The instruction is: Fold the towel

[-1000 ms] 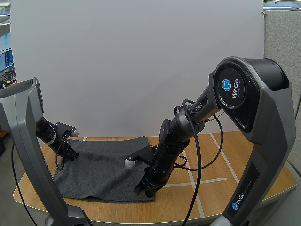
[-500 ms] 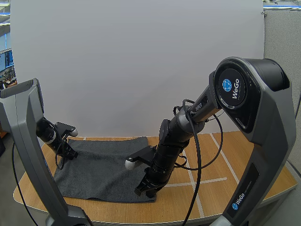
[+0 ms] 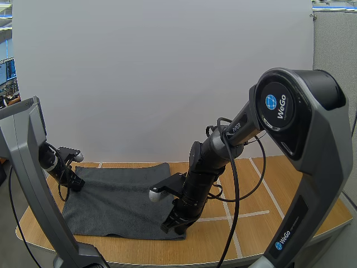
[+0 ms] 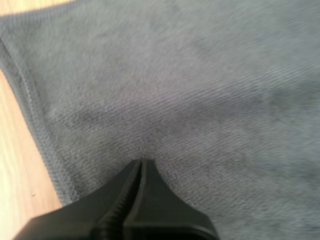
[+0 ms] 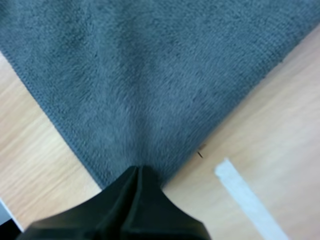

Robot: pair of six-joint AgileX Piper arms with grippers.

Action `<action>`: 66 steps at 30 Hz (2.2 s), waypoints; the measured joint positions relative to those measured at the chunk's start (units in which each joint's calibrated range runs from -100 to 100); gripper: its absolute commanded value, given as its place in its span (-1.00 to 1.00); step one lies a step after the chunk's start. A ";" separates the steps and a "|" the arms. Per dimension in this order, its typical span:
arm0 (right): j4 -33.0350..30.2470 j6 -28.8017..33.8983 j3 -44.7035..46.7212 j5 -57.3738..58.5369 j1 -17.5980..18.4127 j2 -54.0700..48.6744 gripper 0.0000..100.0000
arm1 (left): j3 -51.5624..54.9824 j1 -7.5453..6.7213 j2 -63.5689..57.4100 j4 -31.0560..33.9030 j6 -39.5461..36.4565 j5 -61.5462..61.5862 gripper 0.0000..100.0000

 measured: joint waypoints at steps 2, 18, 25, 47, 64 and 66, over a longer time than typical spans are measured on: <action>-0.35 0.02 0.04 -0.06 0.00 -1.65 -1.00 | -1.03 0.01 0.00 -0.29 0.00 4.48 -1.00; -2.31 7.33 -4.66 -11.05 -0.07 -16.78 -1.00 | -5.04 0.16 -15.54 -8.35 0.00 27.17 -1.00; -0.47 9.57 -4.66 -21.85 -3.23 -16.78 -1.00 | -5.21 0.16 -19.29 -8.69 -0.11 29.83 -1.00; 9.91 5.83 -4.66 -25.97 -5.69 -11.01 -1.00 | -5.21 -0.24 -29.59 -8.58 -0.11 29.65 -1.00; 11.48 3.54 -4.66 -23.08 -8.64 -10.74 -1.00 | -5.21 -9.05 -42.02 -7.95 -0.11 29.98 -1.00; 11.69 3.54 -4.66 -22.38 -8.64 -10.74 -1.00 | -5.21 -9.05 -44.60 -7.80 -0.11 29.98 -1.00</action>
